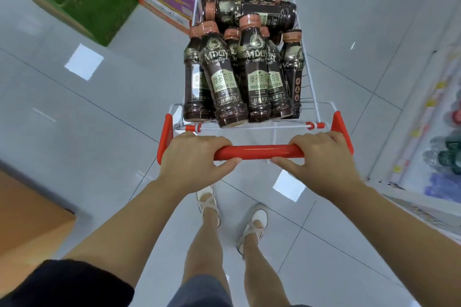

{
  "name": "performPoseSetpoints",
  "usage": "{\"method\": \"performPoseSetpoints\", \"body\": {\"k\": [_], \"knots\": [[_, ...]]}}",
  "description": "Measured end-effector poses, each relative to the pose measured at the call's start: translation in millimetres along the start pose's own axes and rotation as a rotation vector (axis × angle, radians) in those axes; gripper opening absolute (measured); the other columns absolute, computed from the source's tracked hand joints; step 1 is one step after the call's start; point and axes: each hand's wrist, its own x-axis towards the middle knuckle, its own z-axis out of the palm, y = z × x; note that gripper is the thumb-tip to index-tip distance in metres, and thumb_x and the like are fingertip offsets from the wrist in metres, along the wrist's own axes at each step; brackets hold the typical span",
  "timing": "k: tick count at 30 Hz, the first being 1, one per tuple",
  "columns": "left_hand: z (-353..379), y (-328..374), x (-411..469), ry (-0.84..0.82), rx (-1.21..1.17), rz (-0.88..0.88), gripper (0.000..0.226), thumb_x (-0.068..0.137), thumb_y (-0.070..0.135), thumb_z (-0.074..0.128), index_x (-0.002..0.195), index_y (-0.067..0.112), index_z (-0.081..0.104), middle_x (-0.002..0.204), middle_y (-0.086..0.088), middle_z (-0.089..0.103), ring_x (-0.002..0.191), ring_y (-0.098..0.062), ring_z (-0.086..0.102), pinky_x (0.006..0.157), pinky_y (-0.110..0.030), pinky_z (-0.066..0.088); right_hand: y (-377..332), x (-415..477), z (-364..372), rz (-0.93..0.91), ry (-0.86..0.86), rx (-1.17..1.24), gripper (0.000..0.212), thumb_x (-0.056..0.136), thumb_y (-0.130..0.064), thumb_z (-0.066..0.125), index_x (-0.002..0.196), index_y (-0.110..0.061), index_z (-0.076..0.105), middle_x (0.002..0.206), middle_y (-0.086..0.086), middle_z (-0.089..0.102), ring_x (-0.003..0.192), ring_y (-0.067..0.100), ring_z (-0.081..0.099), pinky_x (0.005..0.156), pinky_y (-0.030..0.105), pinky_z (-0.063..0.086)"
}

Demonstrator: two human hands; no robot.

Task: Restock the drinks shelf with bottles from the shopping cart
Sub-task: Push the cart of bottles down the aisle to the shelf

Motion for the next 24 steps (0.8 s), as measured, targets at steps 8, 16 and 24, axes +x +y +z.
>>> {"method": "performPoseSetpoints", "body": {"k": [8,16,24], "knots": [[-8,29,59,-0.205,0.013,0.037,0.037,0.076,0.071,0.046,0.093,0.041,0.061,0.066,0.016,0.06,0.07,-0.005,0.057,0.06,-0.023,0.038,47,-25,12,0.237,0.154,0.107,0.063,0.076,-0.077,0.023,0.089,-0.027,0.061,0.08,-0.011,0.061,0.09,0.016,0.055,0.106,0.043,0.01],[-16,46,132,-0.262,0.071,0.177,0.037,0.076,0.071,0.047,0.089,0.039,0.062,0.063,0.014,0.062,0.066,-0.007,0.055,0.055,-0.022,0.033,80,-5,4,0.376,0.222,0.098,0.057,0.077,-0.073,0.026,0.082,-0.027,0.06,0.075,-0.011,0.06,0.084,0.017,0.057,0.103,0.042,0.012],[-6,92,212,-0.192,0.096,0.292,0.038,0.081,0.067,0.047,0.091,0.034,0.063,0.058,0.012,0.054,0.062,-0.013,0.047,0.062,-0.026,0.031,164,35,-26,0.408,0.191,0.098,0.053,0.076,-0.071,0.036,0.084,-0.025,0.061,0.078,-0.011,0.054,0.091,0.016,0.055,0.109,0.042,0.009]]}}
